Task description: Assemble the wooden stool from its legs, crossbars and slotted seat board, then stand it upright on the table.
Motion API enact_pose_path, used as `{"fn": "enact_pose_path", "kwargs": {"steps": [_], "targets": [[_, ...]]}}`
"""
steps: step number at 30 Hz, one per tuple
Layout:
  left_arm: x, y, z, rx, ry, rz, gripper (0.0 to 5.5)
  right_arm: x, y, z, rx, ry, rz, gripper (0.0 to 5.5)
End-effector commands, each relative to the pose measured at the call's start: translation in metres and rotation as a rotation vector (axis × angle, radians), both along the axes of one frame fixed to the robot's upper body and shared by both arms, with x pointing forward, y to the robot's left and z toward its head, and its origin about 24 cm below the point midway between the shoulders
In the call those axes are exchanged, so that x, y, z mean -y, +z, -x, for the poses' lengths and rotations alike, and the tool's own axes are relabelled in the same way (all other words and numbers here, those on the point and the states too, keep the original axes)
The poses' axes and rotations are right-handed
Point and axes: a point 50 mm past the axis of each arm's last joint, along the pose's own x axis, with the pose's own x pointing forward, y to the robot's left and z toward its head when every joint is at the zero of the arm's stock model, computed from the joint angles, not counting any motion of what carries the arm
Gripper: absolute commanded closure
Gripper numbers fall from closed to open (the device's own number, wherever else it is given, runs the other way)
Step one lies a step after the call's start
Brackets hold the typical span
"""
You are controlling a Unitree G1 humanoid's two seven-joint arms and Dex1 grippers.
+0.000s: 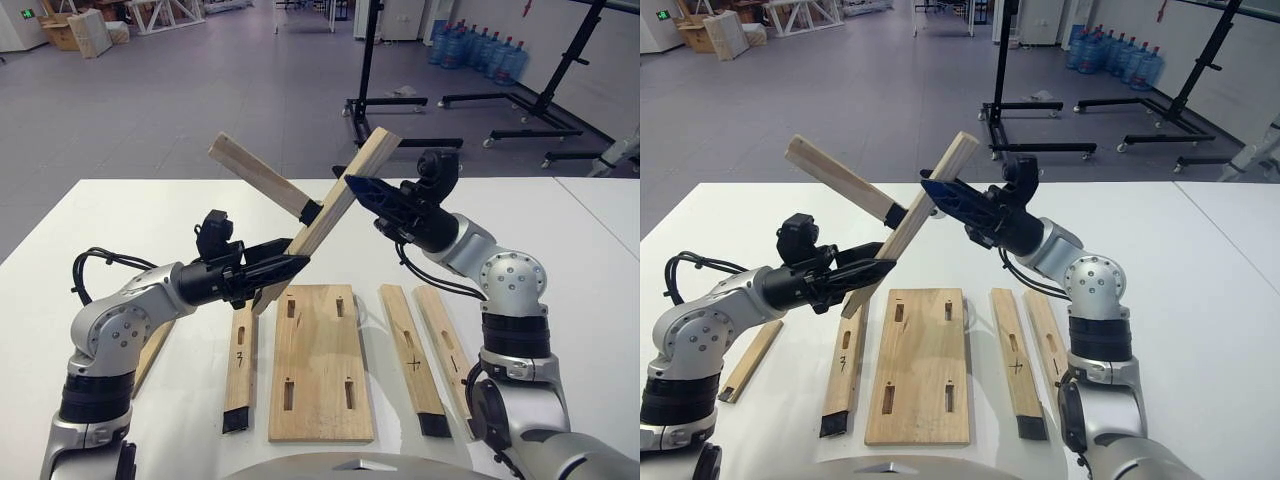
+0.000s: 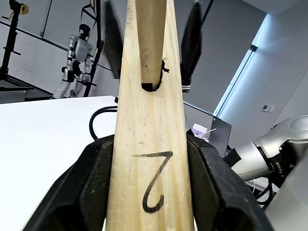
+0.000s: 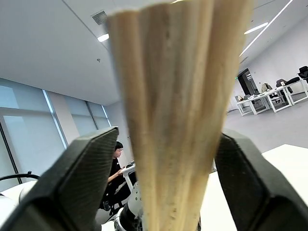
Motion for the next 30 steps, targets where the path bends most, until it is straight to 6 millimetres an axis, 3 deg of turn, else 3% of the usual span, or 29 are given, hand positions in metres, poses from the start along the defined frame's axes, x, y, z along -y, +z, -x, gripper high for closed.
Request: {"fn": "enact_pose_path", "kwargs": {"steps": [1,5,14,15,20,26,30], "targets": [[-0.002,-0.001,-0.002,0.015,0.005,-0.012,3.47,0.002,0.006,0.003,0.075,-0.015,-0.040,2.78],[-0.006,-0.004,0.002,-0.006,-0.015,-0.003,3.47,0.003,0.009,0.006,0.110,-0.010,-0.073,3.41],[-0.013,-0.017,0.000,-0.009,0.056,-0.046,3.47,-0.002,-0.004,0.011,0.069,0.053,0.061,3.43],[-0.013,-0.019,-0.001,-0.014,0.073,-0.056,3.11,-0.002,-0.003,0.012,0.066,0.065,0.052,3.43],[-0.018,-0.028,-0.003,-0.040,0.155,-0.090,2.39,0.000,0.007,0.012,0.180,-0.002,0.036,3.45],[-0.049,-0.047,-0.003,-0.103,0.313,-0.149,2.34,0.020,0.020,0.003,0.339,-0.061,0.132,3.45],[-0.060,-0.055,0.004,-0.151,0.349,-0.157,2.34,0.039,0.022,-0.007,0.496,-0.137,0.326,3.45]]}}
